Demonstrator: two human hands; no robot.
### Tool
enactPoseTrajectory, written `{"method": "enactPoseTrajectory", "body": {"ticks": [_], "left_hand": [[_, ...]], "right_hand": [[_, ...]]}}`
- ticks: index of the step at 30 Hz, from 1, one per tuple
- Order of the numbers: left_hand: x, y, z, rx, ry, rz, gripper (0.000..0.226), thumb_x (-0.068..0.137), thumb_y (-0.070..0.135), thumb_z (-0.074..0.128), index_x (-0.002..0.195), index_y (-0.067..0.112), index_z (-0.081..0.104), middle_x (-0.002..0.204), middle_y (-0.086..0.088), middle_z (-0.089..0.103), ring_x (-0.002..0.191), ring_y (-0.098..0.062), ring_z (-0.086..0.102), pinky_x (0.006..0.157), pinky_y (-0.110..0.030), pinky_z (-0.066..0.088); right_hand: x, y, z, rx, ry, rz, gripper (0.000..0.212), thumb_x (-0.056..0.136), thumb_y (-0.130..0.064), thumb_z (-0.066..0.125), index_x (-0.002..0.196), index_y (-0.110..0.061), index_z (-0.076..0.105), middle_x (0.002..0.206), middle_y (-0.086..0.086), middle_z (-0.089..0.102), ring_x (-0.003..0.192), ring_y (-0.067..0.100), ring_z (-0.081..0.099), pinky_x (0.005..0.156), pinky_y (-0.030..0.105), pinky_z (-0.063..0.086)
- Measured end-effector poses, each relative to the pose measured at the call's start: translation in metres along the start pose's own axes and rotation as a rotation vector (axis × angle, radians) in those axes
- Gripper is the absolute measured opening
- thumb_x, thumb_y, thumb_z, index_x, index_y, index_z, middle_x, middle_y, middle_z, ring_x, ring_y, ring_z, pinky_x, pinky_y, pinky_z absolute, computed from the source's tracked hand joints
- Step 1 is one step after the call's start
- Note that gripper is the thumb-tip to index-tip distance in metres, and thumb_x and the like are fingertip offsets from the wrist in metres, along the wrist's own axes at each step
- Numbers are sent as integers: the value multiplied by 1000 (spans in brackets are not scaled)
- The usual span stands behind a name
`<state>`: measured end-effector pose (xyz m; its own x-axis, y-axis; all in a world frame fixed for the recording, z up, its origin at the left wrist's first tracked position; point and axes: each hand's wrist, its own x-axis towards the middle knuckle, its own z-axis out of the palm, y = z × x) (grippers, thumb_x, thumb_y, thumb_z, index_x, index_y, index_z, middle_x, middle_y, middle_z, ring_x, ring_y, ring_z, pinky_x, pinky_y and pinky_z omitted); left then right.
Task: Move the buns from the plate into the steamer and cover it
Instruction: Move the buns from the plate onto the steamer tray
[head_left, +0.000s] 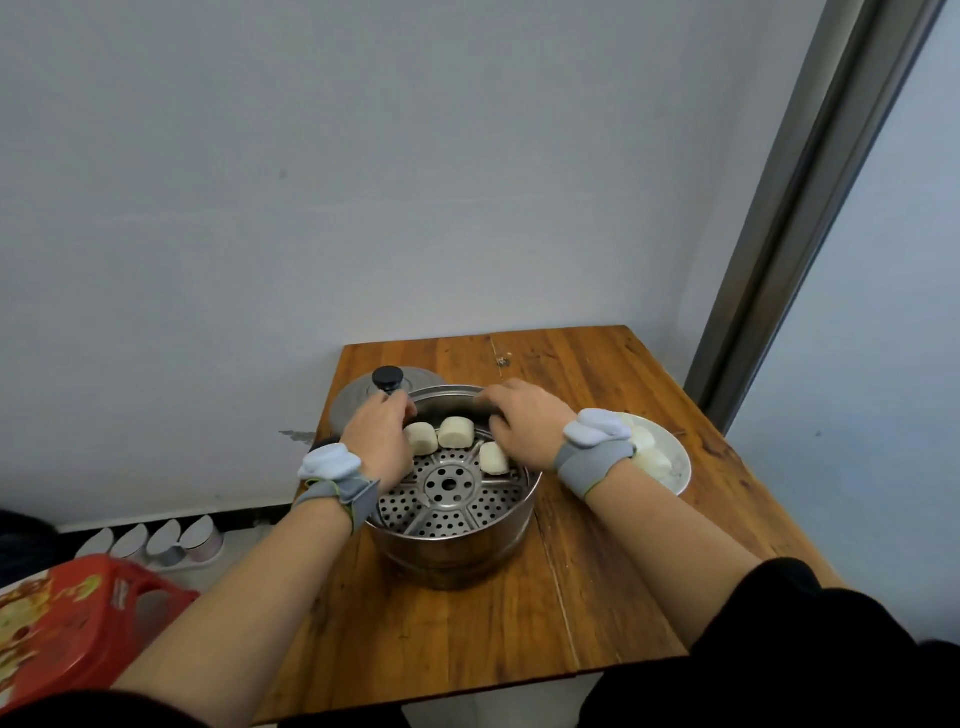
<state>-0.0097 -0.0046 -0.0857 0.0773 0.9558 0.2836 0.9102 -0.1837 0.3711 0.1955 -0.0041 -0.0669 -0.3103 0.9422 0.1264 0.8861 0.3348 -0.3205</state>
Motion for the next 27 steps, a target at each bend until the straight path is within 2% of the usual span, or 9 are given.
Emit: {"method": "enactPoseTrajectory", "body": {"ticks": [5, 11, 20, 25, 27], "left_hand": [[5, 37, 3, -112, 88, 107, 15, 89, 4, 54, 101, 7, 62, 98, -13, 63, 86, -33, 60, 71, -39, 47], [9, 106, 26, -197, 55, 269, 17, 92, 7, 50, 104, 8, 61, 103, -11, 62, 92, -28, 60, 82, -41, 48], [-9, 185, 74, -302, -44, 343, 25, 94, 7, 44, 115, 10, 57, 121, -8, 52, 103, -26, 56, 87, -42, 48], [-17, 205, 105, -193, -112, 364, 35, 91, 2, 48, 125, 11, 53, 128, -9, 49, 108, -30, 55, 83, -42, 49], [-16, 211, 118, -172, -177, 335, 42, 90, 1, 50, 131, 11, 49, 134, -9, 45, 116, -31, 52, 90, -43, 49]], "right_hand": [[-18, 31, -28, 3, 150, 40, 35, 97, -18, 44, 128, -24, 59, 128, 4, 59, 115, 26, 58, 89, 45, 53], [-45, 87, -45, -33, 205, 150, 38, 98, -13, 41, 128, -26, 60, 126, 3, 60, 109, 25, 60, 84, 43, 54], [-79, 168, -38, -46, 130, 318, 41, 96, -12, 39, 131, -23, 58, 130, 6, 60, 115, 27, 58, 89, 44, 52], [-93, 194, -16, -26, 48, 357, 41, 96, -12, 41, 132, -24, 56, 130, 6, 58, 118, 28, 57, 93, 45, 50], [-97, 200, -8, -44, -8, 349, 45, 95, -10, 41, 136, -25, 53, 137, 6, 55, 125, 29, 52, 100, 45, 45]]}}
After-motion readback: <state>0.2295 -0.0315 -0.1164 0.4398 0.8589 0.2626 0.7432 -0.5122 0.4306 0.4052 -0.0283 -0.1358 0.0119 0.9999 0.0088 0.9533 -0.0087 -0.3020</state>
